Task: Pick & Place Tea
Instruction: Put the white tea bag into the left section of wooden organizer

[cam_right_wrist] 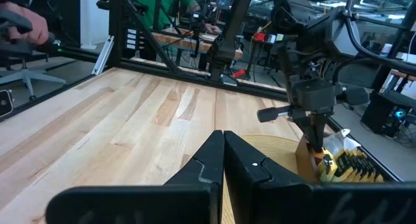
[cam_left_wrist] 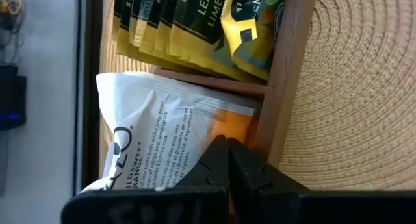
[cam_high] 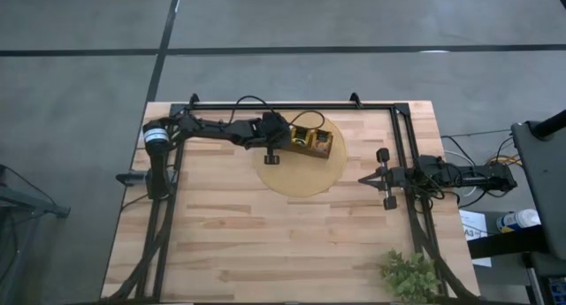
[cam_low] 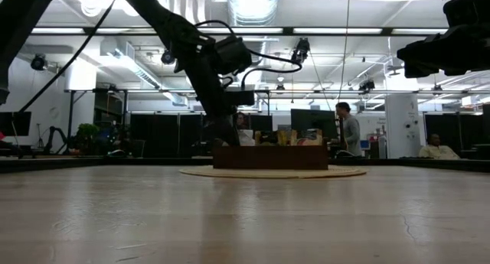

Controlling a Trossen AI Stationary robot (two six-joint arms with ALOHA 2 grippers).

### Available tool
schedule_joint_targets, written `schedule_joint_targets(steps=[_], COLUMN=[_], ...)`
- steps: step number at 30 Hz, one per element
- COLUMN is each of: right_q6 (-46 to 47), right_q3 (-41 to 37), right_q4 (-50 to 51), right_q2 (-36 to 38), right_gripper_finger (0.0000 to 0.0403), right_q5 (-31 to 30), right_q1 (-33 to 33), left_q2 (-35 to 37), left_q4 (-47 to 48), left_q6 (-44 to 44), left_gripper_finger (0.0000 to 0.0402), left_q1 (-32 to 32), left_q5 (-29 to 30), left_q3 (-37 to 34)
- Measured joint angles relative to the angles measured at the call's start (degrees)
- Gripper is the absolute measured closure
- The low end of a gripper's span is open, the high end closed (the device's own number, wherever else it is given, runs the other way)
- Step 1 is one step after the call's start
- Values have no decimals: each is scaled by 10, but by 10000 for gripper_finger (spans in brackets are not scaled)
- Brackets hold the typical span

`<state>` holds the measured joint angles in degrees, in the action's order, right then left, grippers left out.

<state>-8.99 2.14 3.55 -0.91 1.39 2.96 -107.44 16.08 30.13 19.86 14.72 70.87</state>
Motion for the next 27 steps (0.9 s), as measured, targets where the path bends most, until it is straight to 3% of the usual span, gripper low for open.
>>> schedule_joint_targets(steps=[13,21,27], right_q6=[0,0,0], right_q3=[0,0,0], right_q4=[0,0,0], right_q2=[0,0,0], right_gripper_finger=[394,394,394], right_q5=[0,0,0], right_q1=[0,0,0], left_q2=[9,13,15], left_q4=[-8,-2,3], left_q6=[-6,-20,-21], left_gripper_finger=[401,401,401], left_q1=[-2,-3,-5], left_q5=[14,-22,-18], left_q3=[0,0,0])
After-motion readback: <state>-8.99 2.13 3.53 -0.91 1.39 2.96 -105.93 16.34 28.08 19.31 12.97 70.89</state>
